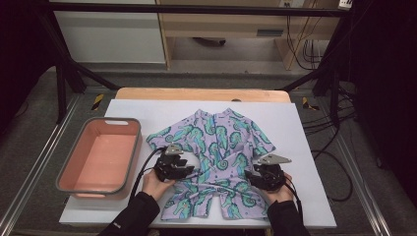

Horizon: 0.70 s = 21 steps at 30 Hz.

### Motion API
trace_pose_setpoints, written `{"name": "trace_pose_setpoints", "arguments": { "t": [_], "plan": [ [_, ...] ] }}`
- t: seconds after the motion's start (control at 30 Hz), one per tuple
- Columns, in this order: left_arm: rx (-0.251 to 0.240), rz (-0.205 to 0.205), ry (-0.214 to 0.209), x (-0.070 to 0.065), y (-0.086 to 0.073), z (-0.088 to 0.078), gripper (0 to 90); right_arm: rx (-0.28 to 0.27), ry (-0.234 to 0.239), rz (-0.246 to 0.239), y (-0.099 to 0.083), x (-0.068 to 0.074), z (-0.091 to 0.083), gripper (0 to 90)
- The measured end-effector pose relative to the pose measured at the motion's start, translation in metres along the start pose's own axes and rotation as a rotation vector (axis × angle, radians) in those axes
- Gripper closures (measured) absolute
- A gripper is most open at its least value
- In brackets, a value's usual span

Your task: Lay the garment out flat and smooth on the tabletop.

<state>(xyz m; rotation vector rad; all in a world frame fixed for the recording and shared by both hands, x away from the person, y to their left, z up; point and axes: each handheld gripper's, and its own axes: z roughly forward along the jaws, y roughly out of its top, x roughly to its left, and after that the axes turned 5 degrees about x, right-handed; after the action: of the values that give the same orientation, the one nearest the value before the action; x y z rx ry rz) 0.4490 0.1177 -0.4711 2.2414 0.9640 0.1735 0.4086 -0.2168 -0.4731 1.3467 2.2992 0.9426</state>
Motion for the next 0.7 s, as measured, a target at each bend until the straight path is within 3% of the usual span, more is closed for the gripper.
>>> {"name": "trace_pose_setpoints", "arguments": {
  "t": [0.1, 0.2, 0.27, 0.4, 0.53, 0.63, 0.7],
  "plan": [
    [0.022, 0.025, -0.034, -0.002, -0.001, 0.003, 70.3, 0.001, 0.012, -0.003, 0.001, -0.002, 0.007, 61.7],
    [0.037, 0.074, -0.035, -0.009, -0.002, 0.003, 83.0, 0.008, 0.037, 0.003, 0.001, 0.0, 0.011, 75.9],
    [0.046, 0.102, -0.015, -0.013, -0.003, 0.001, 87.4, 0.011, 0.032, -0.003, 0.002, 0.0, 0.01, 85.8],
    [0.053, 0.121, 0.038, -0.015, -0.004, -0.004, 89.6, 0.002, 0.047, 0.012, 0.003, -0.004, 0.002, 88.0],
    [-0.006, 0.095, 0.108, -0.008, -0.006, -0.024, 89.9, -0.045, 0.032, -0.001, 0.008, -0.005, -0.011, 88.0],
    [-0.065, 0.056, 0.161, 0.002, -0.007, -0.046, 89.9, -0.121, 0.014, -0.018, 0.017, -0.006, -0.022, 88.0],
    [-0.084, 0.025, 0.174, 0.009, -0.008, -0.054, 89.9, -0.162, 0.007, -0.025, 0.026, -0.005, -0.024, 87.8]
  ]
}}
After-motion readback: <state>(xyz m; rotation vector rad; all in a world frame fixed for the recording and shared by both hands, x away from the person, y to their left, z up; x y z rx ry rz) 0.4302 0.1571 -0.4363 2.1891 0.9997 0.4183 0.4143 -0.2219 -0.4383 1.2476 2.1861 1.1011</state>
